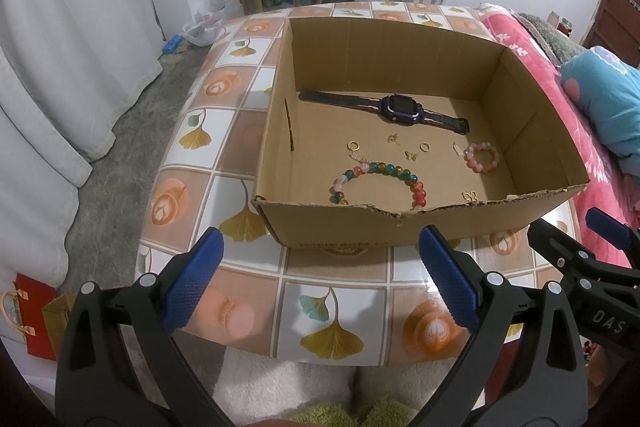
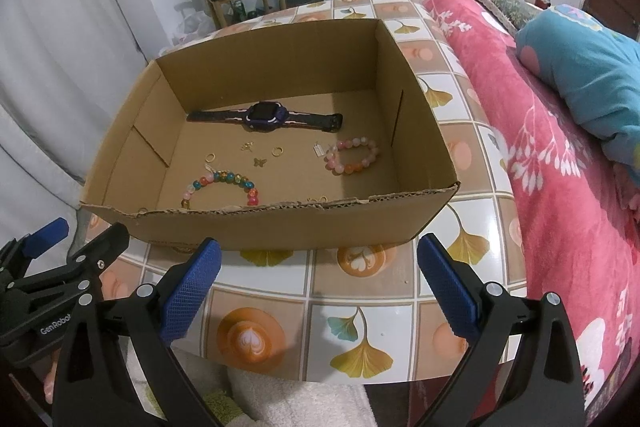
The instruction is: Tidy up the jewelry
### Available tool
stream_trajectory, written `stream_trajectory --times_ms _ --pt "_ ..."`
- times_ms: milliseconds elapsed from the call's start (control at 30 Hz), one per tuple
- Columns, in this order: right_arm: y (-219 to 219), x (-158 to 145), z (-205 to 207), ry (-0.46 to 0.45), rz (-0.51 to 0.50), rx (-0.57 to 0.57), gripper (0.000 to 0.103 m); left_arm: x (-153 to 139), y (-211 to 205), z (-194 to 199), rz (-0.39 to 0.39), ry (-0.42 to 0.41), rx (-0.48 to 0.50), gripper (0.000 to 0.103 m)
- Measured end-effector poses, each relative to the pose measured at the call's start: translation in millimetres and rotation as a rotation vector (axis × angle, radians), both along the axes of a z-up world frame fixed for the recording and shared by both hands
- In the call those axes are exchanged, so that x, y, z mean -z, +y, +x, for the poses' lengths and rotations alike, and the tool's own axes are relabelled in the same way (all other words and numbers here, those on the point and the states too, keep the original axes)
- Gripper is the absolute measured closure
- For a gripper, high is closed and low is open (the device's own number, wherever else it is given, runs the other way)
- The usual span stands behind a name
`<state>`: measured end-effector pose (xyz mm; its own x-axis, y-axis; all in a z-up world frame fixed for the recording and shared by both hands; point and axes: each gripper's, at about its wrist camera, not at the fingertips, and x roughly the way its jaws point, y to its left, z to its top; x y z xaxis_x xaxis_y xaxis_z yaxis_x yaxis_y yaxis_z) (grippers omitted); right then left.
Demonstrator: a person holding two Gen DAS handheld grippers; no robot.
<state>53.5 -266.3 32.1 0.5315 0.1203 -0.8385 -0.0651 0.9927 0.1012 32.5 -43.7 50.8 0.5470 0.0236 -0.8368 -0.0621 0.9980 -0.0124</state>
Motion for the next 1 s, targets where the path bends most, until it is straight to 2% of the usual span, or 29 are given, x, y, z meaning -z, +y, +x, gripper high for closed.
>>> stream_trajectory --times_ms 1000 --pt "1.2 -1.2 -1.7 -0.001 -0.002 0.001 0.007 -0.1 0.8 -0.6 -0.002 0.007 0.004 0.008"
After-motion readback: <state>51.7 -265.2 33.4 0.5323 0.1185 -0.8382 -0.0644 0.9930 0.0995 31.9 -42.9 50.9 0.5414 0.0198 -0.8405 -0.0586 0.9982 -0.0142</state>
